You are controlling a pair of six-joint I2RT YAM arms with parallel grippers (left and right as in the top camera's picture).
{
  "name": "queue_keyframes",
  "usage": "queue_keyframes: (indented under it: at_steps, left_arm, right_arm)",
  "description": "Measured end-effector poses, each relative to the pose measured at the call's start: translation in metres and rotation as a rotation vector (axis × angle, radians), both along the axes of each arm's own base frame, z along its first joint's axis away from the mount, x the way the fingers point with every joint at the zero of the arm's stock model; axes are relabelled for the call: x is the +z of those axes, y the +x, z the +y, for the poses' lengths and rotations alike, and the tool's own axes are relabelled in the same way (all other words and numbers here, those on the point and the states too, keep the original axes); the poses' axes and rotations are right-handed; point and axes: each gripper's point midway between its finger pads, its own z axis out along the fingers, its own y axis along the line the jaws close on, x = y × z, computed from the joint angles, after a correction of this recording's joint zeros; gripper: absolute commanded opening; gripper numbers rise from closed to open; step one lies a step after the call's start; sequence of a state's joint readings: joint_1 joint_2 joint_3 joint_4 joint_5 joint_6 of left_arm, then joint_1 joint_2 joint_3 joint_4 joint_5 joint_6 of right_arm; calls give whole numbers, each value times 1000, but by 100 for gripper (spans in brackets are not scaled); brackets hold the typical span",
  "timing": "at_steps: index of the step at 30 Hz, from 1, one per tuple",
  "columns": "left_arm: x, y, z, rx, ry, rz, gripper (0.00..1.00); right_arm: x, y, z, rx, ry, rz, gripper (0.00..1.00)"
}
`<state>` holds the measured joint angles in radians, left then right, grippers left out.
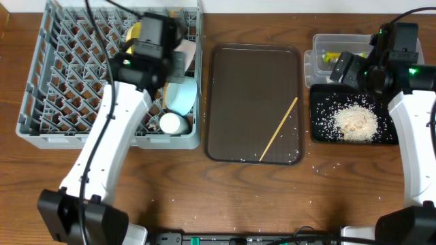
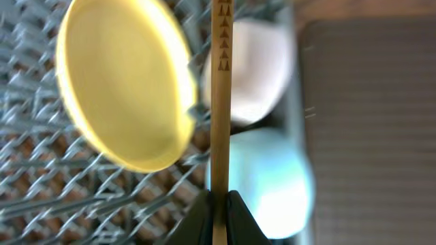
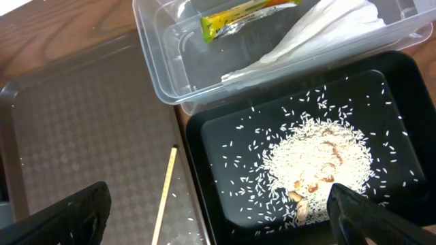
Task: Sort waste into correct bins and load items into the dishwasher
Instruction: 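Lift the chopstick with the left gripper and place it in the dish rack, then move the left gripper back to the brown tray and grasp the second chopstick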
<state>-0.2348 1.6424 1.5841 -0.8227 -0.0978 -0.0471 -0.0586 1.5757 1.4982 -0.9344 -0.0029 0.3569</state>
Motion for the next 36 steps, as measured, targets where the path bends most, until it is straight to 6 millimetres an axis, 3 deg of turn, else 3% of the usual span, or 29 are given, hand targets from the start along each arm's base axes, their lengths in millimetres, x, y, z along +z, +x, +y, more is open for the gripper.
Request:
queue_keyframes:
  at_steps: [4, 9, 13, 16, 27, 31, 36]
  left_arm:
    - [-30, 2, 26, 30, 50, 74, 7]
    - [-62, 8, 41, 13, 98, 156, 8]
    - [-77, 10, 47, -4, 122, 194, 38]
    - [-80, 12, 47, -9, 125, 195, 44]
    - [-72, 12, 42, 15, 101, 167, 44]
    - [-38, 3, 13, -29, 30, 93, 42]
    - [-5, -35, -60, -181, -96, 70, 42]
  right_arm:
    - [0, 0, 0, 0, 0, 0, 99]
    - [0, 0, 0, 0, 0, 0, 99]
    - [0, 0, 0, 0, 0, 0, 99]
    - [0, 0, 0, 0, 0, 0, 99]
    - [0, 0, 0, 0, 0, 0, 99]
    - [0, 0, 0, 0, 0, 0, 99]
    - [0, 0, 0, 0, 0, 0, 99]
